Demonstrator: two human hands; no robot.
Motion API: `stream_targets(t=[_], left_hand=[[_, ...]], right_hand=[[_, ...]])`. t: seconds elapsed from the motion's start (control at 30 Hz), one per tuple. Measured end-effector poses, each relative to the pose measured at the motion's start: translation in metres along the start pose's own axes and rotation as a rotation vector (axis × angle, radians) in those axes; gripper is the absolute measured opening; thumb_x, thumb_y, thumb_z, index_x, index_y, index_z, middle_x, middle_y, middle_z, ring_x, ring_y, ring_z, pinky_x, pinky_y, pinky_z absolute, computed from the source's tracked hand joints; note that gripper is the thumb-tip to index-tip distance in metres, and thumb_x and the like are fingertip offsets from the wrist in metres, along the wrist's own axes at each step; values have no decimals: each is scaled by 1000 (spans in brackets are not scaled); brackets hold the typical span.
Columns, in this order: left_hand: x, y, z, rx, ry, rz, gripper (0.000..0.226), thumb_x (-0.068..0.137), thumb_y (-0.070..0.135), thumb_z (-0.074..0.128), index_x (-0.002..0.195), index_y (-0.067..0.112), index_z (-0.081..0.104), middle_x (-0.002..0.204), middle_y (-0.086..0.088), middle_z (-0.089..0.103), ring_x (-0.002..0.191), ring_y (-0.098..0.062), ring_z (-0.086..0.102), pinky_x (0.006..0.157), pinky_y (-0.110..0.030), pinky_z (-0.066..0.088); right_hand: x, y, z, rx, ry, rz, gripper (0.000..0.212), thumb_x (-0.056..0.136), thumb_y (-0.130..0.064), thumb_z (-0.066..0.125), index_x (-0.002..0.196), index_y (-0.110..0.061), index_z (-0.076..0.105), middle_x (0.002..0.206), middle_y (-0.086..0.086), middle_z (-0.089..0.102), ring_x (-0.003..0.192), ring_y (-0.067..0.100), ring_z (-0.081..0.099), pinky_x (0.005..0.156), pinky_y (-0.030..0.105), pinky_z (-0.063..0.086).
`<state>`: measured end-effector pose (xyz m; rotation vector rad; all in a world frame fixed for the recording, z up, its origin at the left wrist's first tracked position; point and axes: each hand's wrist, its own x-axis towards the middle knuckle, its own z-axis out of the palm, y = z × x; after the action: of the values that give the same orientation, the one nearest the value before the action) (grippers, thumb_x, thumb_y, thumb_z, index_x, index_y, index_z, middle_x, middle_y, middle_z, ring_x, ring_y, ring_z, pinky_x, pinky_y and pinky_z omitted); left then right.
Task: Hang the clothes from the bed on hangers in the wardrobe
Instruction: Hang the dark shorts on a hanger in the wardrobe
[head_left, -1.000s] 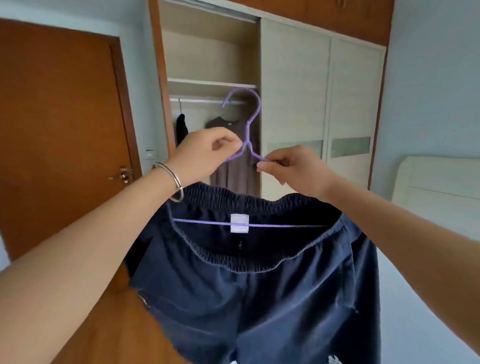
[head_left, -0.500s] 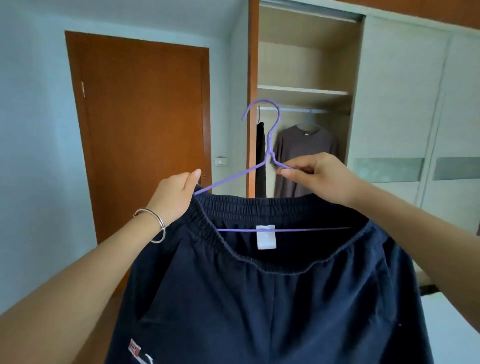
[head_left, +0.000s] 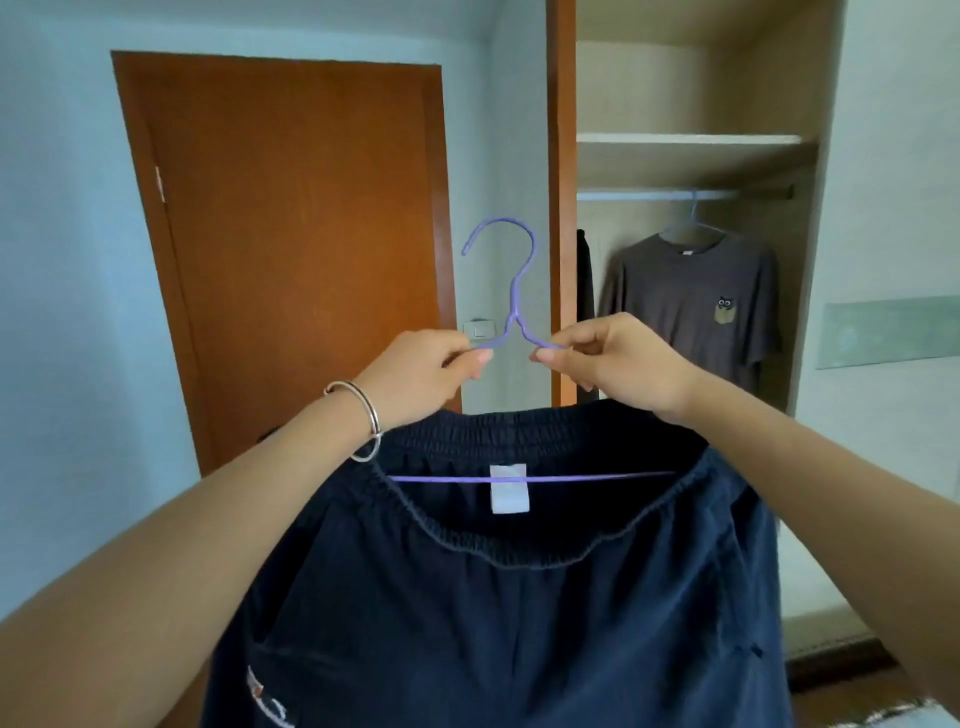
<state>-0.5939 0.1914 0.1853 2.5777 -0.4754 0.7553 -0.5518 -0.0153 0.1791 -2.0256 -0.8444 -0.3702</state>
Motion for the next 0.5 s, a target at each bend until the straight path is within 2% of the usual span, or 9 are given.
stream_targets(t=[0.03,0.1,0.13,0.2,0.27,0.3,0.4,0.43,0.5], left_hand=[[12,-9,1,-14,0,21,33,93,38,43,76,18,63,58,-1,54,48,-11,44,47,-11,35],[34,-30,8,-60,22,42,31,92,36,46,77,18,65,56,-4,49,44,-8,37,46,-12,31],[47,-41,15,-80,39,50,30,92,36,48,78,17,67,55,-3,47,42,-5,35,45,-13,30],[65,-59,26,-96,74,65,31,91,34,49,81,14,69,53,-3,46,39,-5,34,44,-12,29],[89,-79,41,-128,86,99,30,91,32,50,82,12,70,52,-5,49,39,-4,37,43,-10,29],[103,-89,49,-142,87,107,29,91,32,50,82,12,70,52,-6,50,38,-4,39,41,-9,28],[143,-116,78,-210,61,121,30,91,32,50,83,11,70,51,-4,47,38,-5,38,40,-9,26],[157,-123,88,-242,48,134,29,91,33,51,82,12,70,51,-1,50,42,-4,38,42,-10,26],[185,-134,111,-313,20,172,26,90,35,52,73,22,67,60,-7,58,57,-10,46,52,-16,30]], right_hand=[[11,5,2,5,-15,24,25,86,-31,62,87,-8,73,49,0,54,47,4,40,48,10,35],[28,16,0,31,-22,75,23,86,-32,61,88,-11,72,53,-8,61,45,6,42,41,10,36],[36,27,-6,35,7,86,22,86,-32,61,90,-14,72,61,-9,65,49,4,49,46,10,42],[42,53,-19,-27,74,98,21,86,-36,60,95,-20,70,78,-11,68,65,-2,59,69,14,49],[45,93,-29,-158,124,184,23,86,-44,55,98,-27,67,89,-12,68,87,2,62,86,21,45],[46,111,-30,-221,136,249,29,87,-49,50,95,-27,66,90,-8,67,90,8,61,86,24,43],[63,156,-21,-350,270,376,61,88,-57,40,58,-6,54,60,5,48,60,17,46,60,24,35],[71,165,-16,-391,342,382,62,89,-56,40,48,-10,41,51,3,39,51,17,38,52,24,32],[89,180,-13,-471,475,385,61,90,-55,38,45,-17,24,45,0,29,45,16,29,48,29,28]])
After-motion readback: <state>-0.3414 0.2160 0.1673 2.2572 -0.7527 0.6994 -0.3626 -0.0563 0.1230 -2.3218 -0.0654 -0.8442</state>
